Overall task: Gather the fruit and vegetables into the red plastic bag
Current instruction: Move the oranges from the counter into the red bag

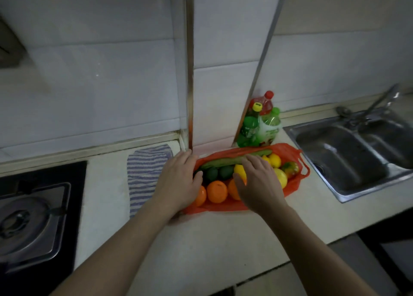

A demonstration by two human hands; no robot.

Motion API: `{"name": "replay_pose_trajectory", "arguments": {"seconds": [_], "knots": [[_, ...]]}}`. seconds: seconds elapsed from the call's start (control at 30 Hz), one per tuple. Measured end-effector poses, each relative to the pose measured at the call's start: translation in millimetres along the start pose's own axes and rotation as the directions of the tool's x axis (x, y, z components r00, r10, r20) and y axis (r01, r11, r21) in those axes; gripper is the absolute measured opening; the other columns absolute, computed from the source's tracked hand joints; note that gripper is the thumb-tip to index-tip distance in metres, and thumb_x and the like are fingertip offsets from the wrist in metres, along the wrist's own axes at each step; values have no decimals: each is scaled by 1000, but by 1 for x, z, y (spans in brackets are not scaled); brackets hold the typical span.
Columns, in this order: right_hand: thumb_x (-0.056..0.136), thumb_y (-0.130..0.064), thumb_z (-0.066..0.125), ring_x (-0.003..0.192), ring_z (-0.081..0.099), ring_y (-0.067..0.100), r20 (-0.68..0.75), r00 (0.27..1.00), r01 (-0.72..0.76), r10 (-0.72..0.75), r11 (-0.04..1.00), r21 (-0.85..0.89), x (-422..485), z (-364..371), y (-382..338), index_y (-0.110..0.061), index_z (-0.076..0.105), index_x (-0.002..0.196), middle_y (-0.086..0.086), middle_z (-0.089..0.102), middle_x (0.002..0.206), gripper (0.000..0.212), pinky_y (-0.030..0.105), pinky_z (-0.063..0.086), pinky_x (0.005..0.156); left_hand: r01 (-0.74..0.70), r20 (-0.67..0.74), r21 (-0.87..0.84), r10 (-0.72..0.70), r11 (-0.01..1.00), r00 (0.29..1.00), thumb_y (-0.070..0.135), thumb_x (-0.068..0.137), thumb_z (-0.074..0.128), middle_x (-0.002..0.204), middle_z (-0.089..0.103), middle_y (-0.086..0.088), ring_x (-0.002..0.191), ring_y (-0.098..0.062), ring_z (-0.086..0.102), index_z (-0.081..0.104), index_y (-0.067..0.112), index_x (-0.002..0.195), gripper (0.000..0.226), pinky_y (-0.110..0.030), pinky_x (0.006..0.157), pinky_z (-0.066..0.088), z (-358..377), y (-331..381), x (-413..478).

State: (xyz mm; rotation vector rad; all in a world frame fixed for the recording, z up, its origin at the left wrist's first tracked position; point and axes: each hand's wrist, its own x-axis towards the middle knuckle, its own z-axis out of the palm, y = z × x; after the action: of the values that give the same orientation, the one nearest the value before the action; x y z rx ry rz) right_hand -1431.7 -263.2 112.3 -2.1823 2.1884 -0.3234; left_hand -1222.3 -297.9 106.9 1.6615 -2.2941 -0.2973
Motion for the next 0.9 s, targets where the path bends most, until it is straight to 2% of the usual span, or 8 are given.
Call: {"name": "replay_pose_trajectory", "arguments": {"seconds": [0.13,0.37,0.47,0.6,0.73,0.83,0.9], "knots": [[94,-42,39,133,38,27,-67,997,-34,34,999,10,-17,-27,-6,-11,49,136,9,49,140,53,42,31,111,-57,-9,29,58,998,998,39,98,38,152,38,-6,140,-22,31,41,17,142,49,-40,118,22,-21,3,-5],[97,-38,39,136,34,27,-113,992,-57,59,998,20,-45,-66,-10,-11,44,140,8,45,144,51,41,30,113,-96,-62,49,99,994,993,37,95,29,148,43,-9,135,-26,39,45,13,141,54,-41,114,29,-62,14,-24],[97,-35,41,135,35,26,-145,989,-38,42,999,29,-59,-83,-10,-10,44,140,9,46,144,50,39,27,113,-83,-111,49,88,995,990,34,94,33,143,48,-11,132,-28,43,48,12,137,51,-40,113,31,-77,23,-38],[96,-35,40,133,38,25,-184,983,-2,4,1000,12,-80,-104,2,-10,46,139,8,47,141,50,36,28,111,-65,-137,71,74,995,988,26,98,40,147,44,-9,136,-26,38,45,12,140,44,-38,114,26,-90,43,-58],[91,-38,34,129,42,26,-218,976,2,6,999,33,-107,-119,21,-8,49,135,10,51,138,56,37,30,111,-46,-148,88,59,995,987,31,96,33,147,44,-9,136,-26,38,45,13,140,49,-38,114,27,-97,71,-80],[90,-40,32,133,38,27,-204,979,5,2,999,35,-131,-123,32,-8,46,138,10,48,142,60,38,28,113,-20,-151,95,34,995,988,31,98,34,147,44,-9,136,-25,38,46,12,140,48,-37,114,27,-97,91,-102],[90,-42,30,135,36,26,-192,981,15,-6,999,44,-143,-124,37,-10,45,140,9,46,144,61,39,28,114,-9,-165,106,26,994,986,36,96,27,143,49,-9,132,-26,42,49,13,138,53,-37,112,30,-97,101,-119]]}}
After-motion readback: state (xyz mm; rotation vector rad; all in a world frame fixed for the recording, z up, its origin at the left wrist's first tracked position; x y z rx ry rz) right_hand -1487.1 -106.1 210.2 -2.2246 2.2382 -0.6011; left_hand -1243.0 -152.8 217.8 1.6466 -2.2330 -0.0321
